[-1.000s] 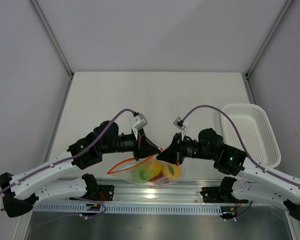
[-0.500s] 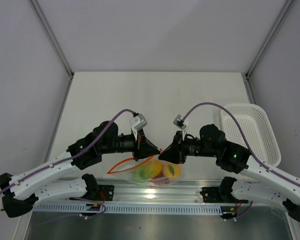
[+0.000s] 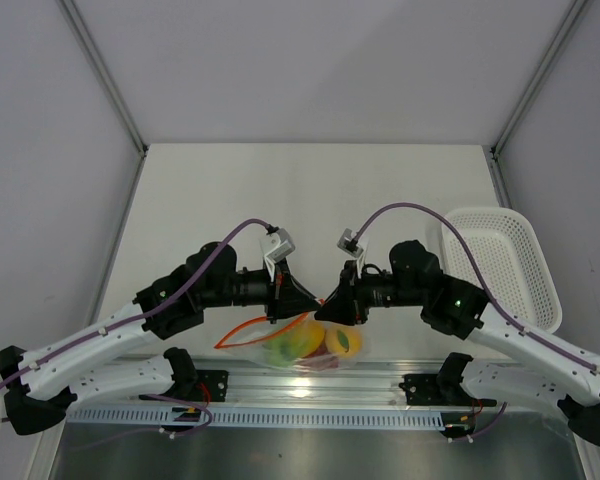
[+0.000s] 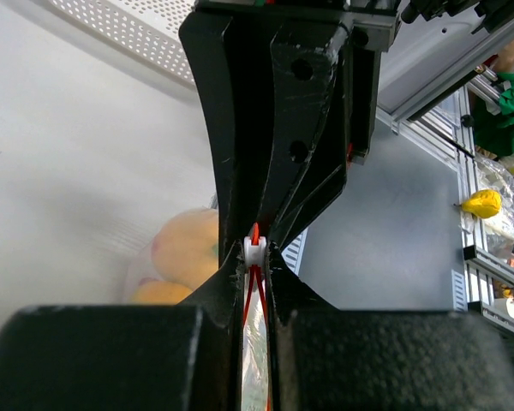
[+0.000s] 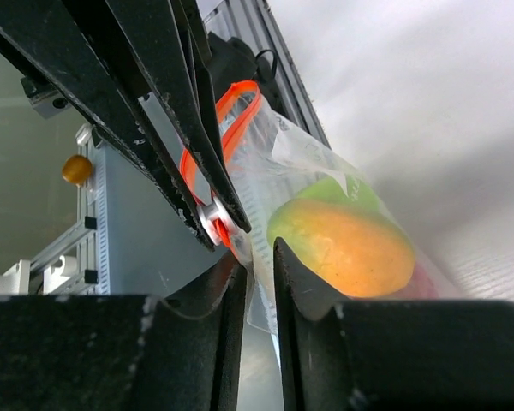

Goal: Place the food in the zip-top bag and seal the zipper
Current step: Zip the zipper food storage bag at the center of the board.

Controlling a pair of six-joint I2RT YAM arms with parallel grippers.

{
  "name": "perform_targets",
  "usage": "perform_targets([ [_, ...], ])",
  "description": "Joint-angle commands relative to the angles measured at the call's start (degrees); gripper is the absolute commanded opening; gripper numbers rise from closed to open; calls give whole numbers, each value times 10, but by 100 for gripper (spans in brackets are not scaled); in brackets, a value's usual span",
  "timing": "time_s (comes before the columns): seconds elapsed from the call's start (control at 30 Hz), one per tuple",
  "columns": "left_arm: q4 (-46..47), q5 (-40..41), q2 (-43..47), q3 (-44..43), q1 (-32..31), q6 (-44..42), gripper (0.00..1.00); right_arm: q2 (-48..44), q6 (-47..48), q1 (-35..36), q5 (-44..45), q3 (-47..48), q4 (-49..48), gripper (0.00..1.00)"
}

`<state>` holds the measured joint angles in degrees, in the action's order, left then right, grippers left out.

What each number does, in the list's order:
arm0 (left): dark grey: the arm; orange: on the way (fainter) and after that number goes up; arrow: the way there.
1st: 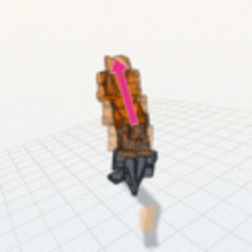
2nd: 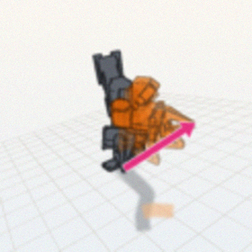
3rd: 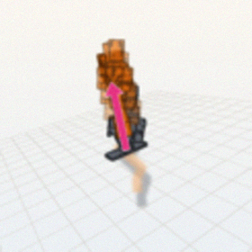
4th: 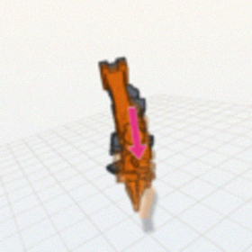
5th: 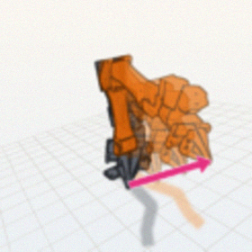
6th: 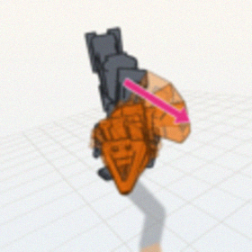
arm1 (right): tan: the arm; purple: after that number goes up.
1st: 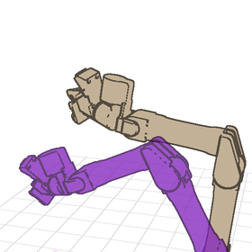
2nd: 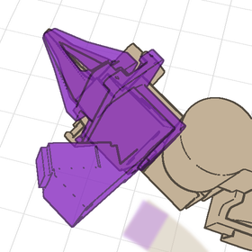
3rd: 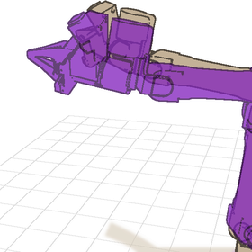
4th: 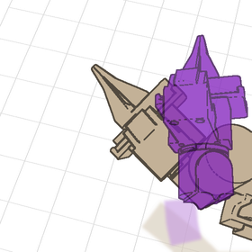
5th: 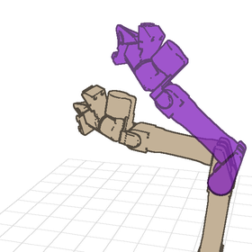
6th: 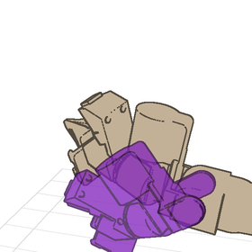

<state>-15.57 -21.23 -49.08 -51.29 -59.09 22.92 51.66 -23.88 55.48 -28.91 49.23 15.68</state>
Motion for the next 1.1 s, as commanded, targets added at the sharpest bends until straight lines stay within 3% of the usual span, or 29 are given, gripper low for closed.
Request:
perform_targets([
  [0.0,6,-10,2,-9,-2,-3,0,8,15,-1,-29,16,-27,22],
  [0.07,5,-9,1,-10,-2,-3,0,11,14,-2,-33,15,-33,20],
  [0.17,5,-10,-1,-11,-2,-4,1,13,4,-2,-36,9,-52,0],
  [0.37,-29,35,-8,-21,-2,3,1,0,-47,3,1,-28,-127,0],
  [0.57,-56,66,-9,-24,-2,5,1,-42,-91,16,109,-69,-177,0],
  [0.9,-54,53,5,-14,-2,10,0,-113,-119,19,234,-113,-178,0],
  [1.07,-52,37,14,-6,-2,11,1,-126,-125,13,239,-119,-175,0],
])
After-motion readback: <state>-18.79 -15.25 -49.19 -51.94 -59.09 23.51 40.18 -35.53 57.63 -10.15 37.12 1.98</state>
